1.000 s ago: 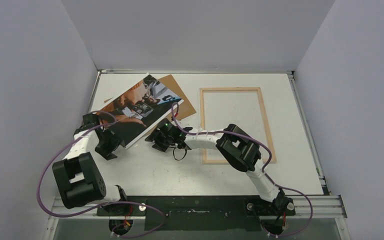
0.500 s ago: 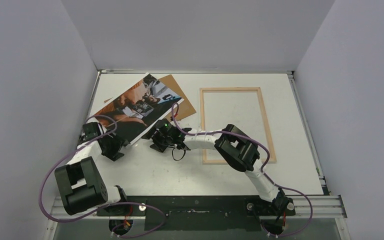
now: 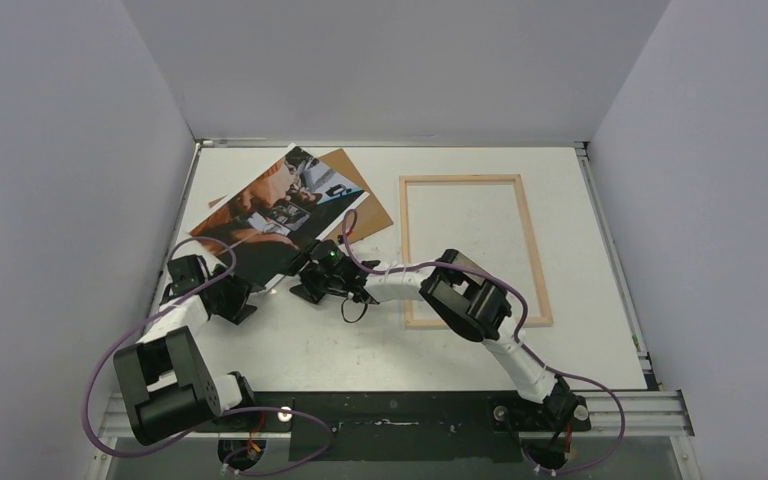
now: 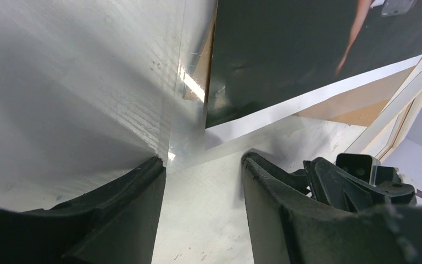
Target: Put the photo into the frame
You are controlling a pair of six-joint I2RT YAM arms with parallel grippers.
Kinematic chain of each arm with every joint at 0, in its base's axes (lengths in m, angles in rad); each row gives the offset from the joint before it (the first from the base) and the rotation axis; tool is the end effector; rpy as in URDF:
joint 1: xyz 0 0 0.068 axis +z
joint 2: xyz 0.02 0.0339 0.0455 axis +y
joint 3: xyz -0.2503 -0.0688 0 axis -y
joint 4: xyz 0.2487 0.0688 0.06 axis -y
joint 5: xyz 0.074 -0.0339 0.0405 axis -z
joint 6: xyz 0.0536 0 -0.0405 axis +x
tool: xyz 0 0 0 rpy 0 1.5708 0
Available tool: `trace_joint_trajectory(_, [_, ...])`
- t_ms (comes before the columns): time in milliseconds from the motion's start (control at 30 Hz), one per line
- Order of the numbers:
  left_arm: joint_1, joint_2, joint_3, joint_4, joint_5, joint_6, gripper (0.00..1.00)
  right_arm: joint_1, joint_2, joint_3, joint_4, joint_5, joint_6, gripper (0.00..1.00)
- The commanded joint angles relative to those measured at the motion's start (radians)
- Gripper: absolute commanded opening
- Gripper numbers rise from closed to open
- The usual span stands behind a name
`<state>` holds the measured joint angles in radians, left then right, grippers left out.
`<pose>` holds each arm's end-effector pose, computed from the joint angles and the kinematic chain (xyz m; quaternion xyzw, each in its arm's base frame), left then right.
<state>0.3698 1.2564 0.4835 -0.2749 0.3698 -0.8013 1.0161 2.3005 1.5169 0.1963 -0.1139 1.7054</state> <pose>0.2163 0.0631 0.1134 -0.4852 0.8176 -0.2279 0.2102 0.2641 0.4379 0.0965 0.2721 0.8374 0.4715 0.0492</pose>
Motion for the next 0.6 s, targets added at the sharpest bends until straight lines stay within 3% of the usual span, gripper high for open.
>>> trace_joint_trajectory(0, [0.007,-0.022,-0.017,0.015,0.041,-0.012,0.51,0.005,0.077,-0.029,-0.089,0.039,-0.027,0.58])
trace_joint_trajectory(267, [0.009,-0.025,-0.020,-0.020,0.071,-0.030,0.49,0.010,0.080,-0.114,0.074,0.051,-0.069,0.49])
trace_joint_trajectory(567, [0.009,0.019,0.017,-0.084,0.059,-0.010,0.48,0.010,0.095,-0.099,0.121,0.054,-0.109,0.53])
